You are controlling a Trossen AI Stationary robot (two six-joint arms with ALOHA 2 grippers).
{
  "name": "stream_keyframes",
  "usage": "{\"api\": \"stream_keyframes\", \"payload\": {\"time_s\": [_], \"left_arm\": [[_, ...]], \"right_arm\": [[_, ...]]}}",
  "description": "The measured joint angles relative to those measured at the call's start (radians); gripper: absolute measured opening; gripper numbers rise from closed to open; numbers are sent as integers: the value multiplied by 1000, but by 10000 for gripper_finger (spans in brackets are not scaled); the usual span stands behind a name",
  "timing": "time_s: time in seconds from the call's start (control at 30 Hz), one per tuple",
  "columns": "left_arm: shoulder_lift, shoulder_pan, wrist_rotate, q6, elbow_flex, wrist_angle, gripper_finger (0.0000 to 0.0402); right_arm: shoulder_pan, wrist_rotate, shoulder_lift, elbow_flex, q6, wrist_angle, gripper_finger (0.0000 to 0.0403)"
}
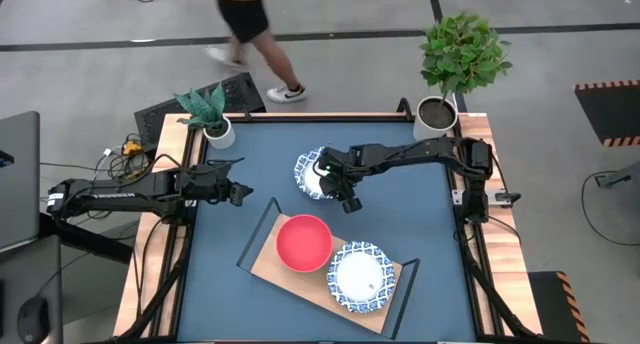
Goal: Place and stack bowls onto a shelf
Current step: Stack the white bowl on top of the other white bowls on the shelf
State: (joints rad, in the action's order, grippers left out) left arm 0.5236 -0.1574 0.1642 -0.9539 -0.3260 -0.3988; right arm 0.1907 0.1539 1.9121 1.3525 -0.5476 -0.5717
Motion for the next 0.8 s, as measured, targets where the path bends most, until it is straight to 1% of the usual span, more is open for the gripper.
{"api": "stream_keyframes", "payload": {"time_s": [0.3, 0.53, 0.67, 0.8], "left_arm": [[0, 0, 0, 0, 0, 0, 147], [0, 0, 0, 0, 0, 0, 147], [0, 0, 0, 0, 0, 0, 147], [0, 0, 0, 0, 0, 0, 147]], "right_arm": [[1, -6, 0, 0, -1, -1, 67], [1, -7, -1, 0, -1, -3, 16], [1, -7, -1, 1, 25, -4, 16], [1, -7, -1, 33, 43, -38, 16]]}}
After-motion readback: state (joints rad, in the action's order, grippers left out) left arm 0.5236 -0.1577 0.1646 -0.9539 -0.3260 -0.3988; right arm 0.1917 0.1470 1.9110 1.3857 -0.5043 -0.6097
